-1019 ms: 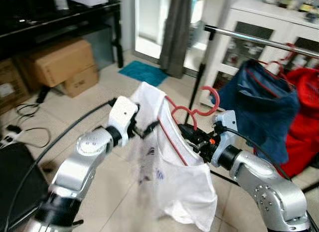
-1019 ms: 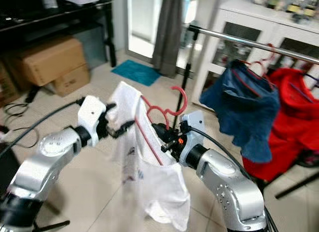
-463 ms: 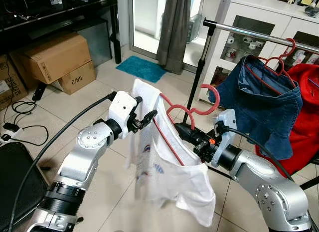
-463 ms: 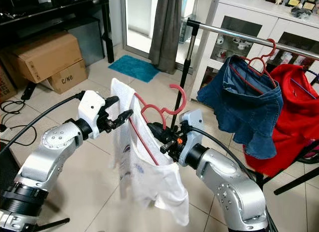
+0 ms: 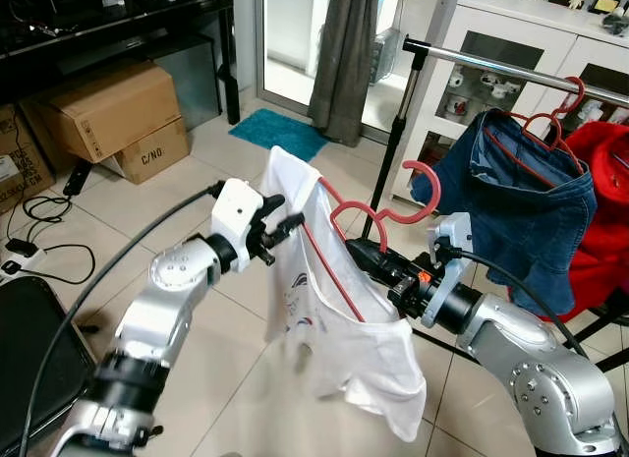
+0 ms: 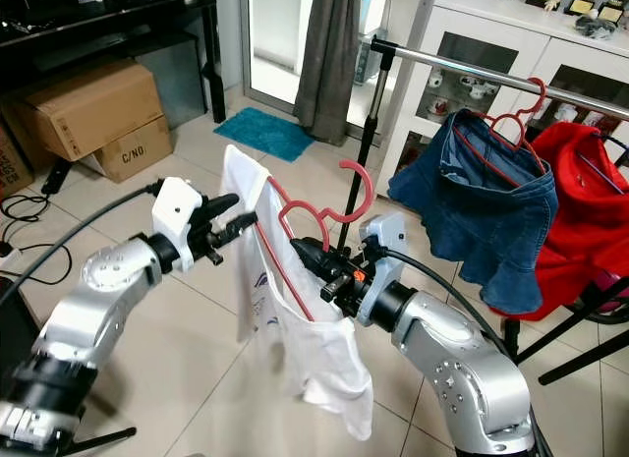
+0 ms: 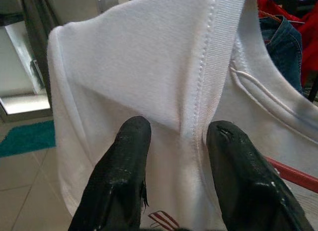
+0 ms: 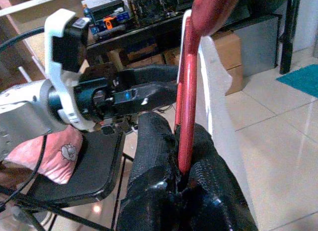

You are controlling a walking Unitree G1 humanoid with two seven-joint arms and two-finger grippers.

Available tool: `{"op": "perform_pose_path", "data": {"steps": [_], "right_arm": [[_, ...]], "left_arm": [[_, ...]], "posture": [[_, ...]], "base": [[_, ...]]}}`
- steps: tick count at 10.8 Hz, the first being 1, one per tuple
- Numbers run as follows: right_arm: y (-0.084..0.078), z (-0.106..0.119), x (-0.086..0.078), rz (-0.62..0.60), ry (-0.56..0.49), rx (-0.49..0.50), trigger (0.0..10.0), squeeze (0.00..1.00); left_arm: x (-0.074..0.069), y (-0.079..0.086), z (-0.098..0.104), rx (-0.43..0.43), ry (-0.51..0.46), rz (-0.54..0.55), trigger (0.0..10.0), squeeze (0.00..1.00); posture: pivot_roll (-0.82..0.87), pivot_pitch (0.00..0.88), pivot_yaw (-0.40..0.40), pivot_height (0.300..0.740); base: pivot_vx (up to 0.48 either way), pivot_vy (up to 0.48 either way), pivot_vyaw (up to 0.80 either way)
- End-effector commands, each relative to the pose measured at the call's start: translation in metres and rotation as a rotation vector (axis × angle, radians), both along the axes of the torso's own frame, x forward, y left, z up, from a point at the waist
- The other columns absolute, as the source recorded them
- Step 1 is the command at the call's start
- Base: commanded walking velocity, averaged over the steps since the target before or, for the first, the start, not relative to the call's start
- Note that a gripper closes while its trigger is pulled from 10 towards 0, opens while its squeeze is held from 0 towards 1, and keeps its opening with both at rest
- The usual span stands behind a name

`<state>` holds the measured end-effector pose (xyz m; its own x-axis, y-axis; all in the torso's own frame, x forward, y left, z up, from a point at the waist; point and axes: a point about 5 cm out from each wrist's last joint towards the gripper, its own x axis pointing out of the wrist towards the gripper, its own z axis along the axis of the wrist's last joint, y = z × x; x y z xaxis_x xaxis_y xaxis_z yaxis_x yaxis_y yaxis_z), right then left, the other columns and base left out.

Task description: Hang hanger

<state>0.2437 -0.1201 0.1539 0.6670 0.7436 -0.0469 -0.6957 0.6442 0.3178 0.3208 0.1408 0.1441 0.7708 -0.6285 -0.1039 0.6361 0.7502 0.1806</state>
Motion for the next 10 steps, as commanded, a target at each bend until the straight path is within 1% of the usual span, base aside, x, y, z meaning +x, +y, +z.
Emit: {"op": "perform_pose_path", "data": {"steps": [1,2,5,8,10], "right_arm": [[0.0,0.0206,0.0004,0.029,-0.097,0.031,0.0,0.0],[-0.0005,0.0213,-0.0001,0.036,-0.101,0.032,0.0,0.0],[-0.0025,0.0217,0.0007,0.031,-0.104,0.031,0.0,0.0],[-0.003,0.0227,0.0023,0.032,-0.107,0.035,0.0,0.0],[-0.0041,0.0237,0.0033,0.029,-0.11,0.038,0.0,0.0]], "left_arm": [[0.0029,0.0017,0.0012,0.02,-0.003,-0.013,0.0,0.0],[0.0046,0.0026,0.0023,0.024,-0.005,-0.021,0.0,0.0],[0.0081,0.0034,0.0061,0.022,-0.02,-0.026,0.0,0.0],[0.0082,0.0057,0.0061,0.018,-0.021,-0.029,0.0,0.0],[0.0078,0.0058,0.0075,-0.003,-0.025,-0.037,0.0,0.0]], "posture": [[-0.11,0.0,-0.082,0.74],[-0.11,0.0,-0.097,0.74],[-0.11,0.0,-0.098,0.74],[-0.11,0.0,-0.103,0.74],[-0.11,0.0,-0.106,0.74]], "base": [[0.0,0.0,0.0],[0.0,0.0,0.0],[0.0,0.0,0.0],[0.0,0.0,0.0],[0.0,0.0,0.0]]}}
